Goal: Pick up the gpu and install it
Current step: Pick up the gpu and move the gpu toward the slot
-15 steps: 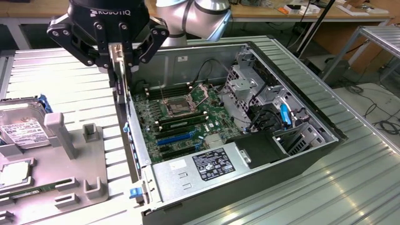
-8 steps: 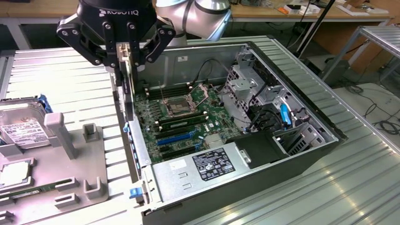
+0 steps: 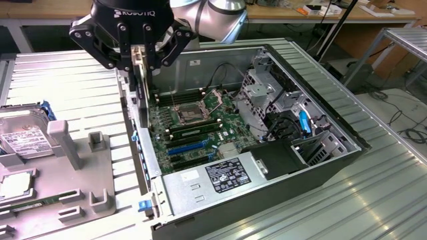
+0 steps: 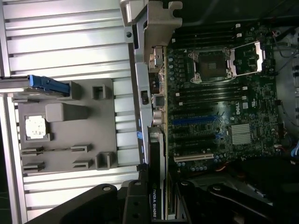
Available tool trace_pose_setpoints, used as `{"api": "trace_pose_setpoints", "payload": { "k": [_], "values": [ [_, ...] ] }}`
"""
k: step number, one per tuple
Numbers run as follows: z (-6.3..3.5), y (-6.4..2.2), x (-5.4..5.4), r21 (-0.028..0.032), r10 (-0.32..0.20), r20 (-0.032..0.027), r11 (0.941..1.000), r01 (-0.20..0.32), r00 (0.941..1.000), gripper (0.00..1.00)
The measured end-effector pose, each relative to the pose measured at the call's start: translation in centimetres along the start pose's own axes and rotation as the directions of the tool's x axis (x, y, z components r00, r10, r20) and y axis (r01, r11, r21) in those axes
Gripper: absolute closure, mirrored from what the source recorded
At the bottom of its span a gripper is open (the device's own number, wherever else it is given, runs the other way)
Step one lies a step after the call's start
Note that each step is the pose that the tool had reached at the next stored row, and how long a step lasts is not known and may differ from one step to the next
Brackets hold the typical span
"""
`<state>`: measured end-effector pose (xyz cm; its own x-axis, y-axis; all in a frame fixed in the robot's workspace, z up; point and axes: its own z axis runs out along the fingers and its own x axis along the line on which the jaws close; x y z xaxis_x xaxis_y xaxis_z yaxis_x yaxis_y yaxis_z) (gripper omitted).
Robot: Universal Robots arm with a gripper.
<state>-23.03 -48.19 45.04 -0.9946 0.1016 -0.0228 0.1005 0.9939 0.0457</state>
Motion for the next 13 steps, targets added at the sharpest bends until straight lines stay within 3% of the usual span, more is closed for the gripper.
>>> {"api": "trace_pose_setpoints", "payload": {
  "k": [13],
  "values": [
    [0.03,0.12,-1.2,0.0,0.0,0.0,1.0,0.0,1.0,0.73]
  ]
}}
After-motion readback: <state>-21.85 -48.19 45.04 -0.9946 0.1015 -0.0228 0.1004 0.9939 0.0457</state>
